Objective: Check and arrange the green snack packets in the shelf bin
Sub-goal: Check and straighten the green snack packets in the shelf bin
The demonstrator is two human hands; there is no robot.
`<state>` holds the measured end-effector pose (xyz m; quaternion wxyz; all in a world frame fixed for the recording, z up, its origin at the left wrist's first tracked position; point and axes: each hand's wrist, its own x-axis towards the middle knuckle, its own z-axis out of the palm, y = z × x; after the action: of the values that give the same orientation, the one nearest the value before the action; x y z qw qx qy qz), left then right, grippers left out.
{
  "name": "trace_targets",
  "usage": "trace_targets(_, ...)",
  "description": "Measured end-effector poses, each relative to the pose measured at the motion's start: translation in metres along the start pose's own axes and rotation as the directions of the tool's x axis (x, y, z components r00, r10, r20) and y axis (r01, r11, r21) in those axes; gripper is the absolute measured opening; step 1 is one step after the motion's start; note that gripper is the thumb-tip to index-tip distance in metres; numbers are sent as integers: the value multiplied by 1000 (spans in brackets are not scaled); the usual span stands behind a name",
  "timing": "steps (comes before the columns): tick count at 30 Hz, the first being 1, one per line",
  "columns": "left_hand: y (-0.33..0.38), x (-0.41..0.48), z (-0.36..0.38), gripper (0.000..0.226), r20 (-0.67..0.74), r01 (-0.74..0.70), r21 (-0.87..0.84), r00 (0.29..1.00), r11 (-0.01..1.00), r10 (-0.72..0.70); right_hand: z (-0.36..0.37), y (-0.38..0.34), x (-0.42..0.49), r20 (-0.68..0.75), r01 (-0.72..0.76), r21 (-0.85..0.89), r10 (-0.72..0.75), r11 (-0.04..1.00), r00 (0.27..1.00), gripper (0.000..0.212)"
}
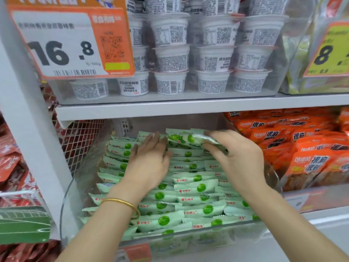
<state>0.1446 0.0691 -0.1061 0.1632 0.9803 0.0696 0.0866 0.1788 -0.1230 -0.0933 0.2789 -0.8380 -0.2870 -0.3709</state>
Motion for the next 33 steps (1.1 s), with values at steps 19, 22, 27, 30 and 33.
trace_targets(19,-4,6,5,56,154,45,63,987,997,-55,54,-7,69,540,118,-430,150,895,828,22)
trace_targets(22,-3,5,3,56,150,47,59,987,997,-55,66,-8,67,608,185,-427,130,885,784,27)
trace_targets(27,-2,6,0,55,135,56,15,989,998,-58,56,2,68,596,100,-353,141,930,791,37)
trace_targets(30,-1,9,-1,55,125,73,-9,990,997,-72,60,5,69,587,92,-329,127,940,799,31)
trace_targets(33,0,11,-1,55,122,78,-13,990,997,-76,76,2,64,599,104,-322,117,941,792,26)
